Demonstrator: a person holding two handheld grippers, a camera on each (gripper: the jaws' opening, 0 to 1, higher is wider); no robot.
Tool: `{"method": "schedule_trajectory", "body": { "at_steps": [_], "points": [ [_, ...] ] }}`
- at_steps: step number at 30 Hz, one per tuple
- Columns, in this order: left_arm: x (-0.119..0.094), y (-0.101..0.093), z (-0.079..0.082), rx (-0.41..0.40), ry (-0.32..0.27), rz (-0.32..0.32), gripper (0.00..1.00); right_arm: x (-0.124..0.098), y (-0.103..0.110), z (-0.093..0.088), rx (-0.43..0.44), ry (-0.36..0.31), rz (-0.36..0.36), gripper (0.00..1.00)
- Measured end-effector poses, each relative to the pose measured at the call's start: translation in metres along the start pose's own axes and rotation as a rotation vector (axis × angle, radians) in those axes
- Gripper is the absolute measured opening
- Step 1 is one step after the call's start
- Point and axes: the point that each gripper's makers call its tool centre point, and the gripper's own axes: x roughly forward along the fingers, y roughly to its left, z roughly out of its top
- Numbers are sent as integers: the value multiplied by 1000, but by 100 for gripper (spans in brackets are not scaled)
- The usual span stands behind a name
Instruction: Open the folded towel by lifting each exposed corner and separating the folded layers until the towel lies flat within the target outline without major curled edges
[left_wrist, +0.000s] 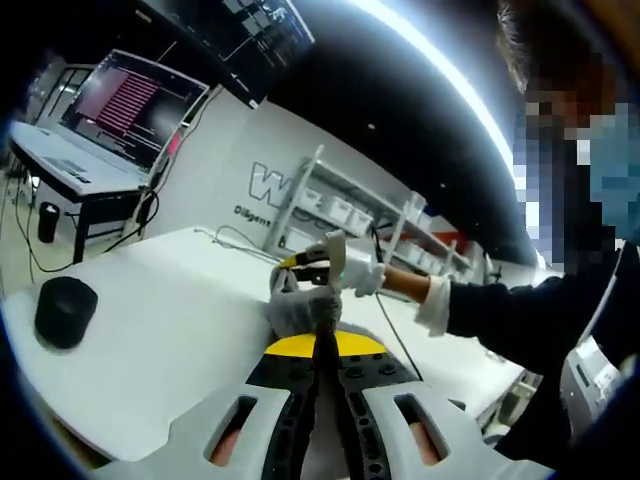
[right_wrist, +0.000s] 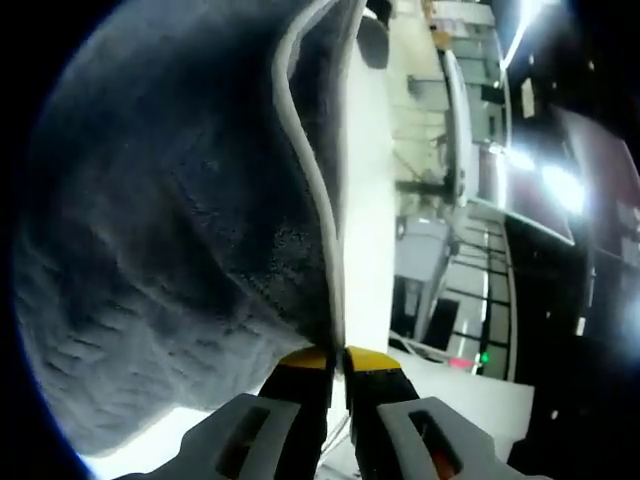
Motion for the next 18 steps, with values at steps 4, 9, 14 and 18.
{"method": "schedule_trajectory", "body": {
  "at_steps": [4,9,14,18],
  "points": [
    [0,5,-1,-10,2,7,3,4,2,-1,8,-4,4,0],
    [1,10,-5,-17,9,19,3,9,6,-1,19,-12,10,1],
    [1,12,-8,-13,13,29,3,14,9,0,20,-23,20,1],
    [1,16,-11,-10,23,41,3,18,12,4,22,-30,30,1]
  ]
}}
